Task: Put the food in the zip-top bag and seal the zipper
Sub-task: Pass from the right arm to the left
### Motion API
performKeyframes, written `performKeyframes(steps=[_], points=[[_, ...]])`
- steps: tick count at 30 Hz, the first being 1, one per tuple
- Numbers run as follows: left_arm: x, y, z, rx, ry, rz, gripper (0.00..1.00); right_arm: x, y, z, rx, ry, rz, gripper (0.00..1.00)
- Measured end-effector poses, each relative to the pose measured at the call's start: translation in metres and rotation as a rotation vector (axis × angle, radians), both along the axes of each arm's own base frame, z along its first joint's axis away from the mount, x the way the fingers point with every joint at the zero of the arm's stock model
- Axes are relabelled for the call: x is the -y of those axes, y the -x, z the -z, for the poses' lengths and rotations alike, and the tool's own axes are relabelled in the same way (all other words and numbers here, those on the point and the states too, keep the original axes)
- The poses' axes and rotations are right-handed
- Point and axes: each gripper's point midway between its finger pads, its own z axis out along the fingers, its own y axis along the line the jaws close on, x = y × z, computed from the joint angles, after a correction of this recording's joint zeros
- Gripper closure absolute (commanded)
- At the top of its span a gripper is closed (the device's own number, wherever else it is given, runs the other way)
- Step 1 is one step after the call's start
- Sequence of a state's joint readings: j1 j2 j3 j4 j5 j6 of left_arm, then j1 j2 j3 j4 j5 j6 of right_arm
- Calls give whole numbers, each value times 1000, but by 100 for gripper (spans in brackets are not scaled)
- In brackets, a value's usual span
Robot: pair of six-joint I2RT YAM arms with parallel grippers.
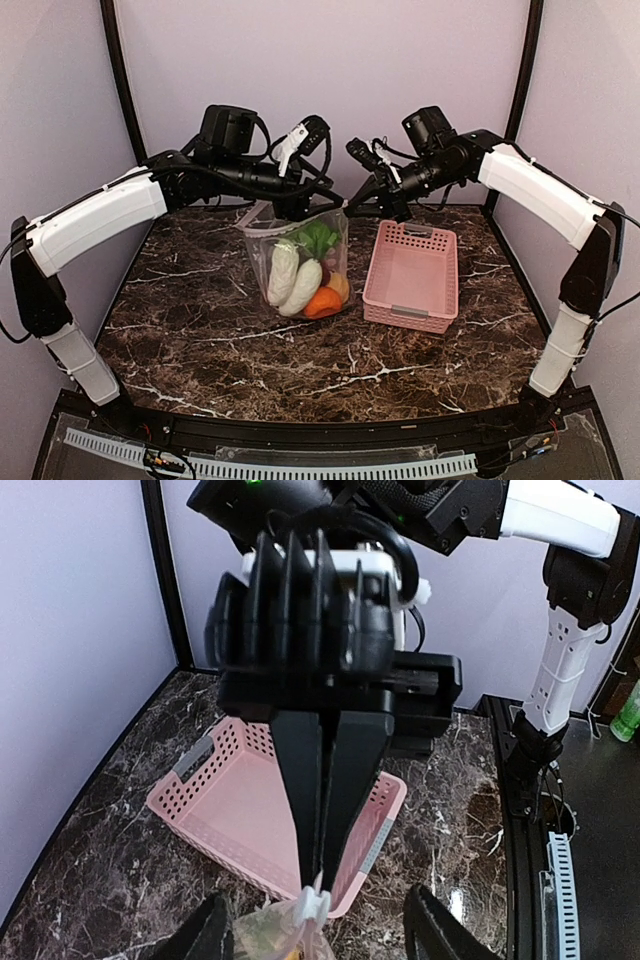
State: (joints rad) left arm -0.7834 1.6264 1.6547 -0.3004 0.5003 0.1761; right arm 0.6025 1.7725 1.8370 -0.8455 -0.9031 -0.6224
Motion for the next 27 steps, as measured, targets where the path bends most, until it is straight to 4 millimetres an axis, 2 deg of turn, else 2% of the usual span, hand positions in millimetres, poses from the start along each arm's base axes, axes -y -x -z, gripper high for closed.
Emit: performKeyframes(steps=[6, 9, 13, 22, 27], points=[[8, -3, -15, 41, 8, 34, 53, 2, 1, 3, -2, 16, 3, 100], [8, 1, -17, 48, 6, 55, 53, 2, 2, 2, -3, 17, 2, 100], [8, 6, -10, 38, -16, 86, 52, 4, 5, -1, -1, 16, 1, 100], [14, 4, 17, -15, -78, 115, 59, 5, 6, -3, -1, 15, 0, 100], [15, 3, 17, -16, -86, 116, 66, 5, 6, -3, 1, 14, -1, 100]])
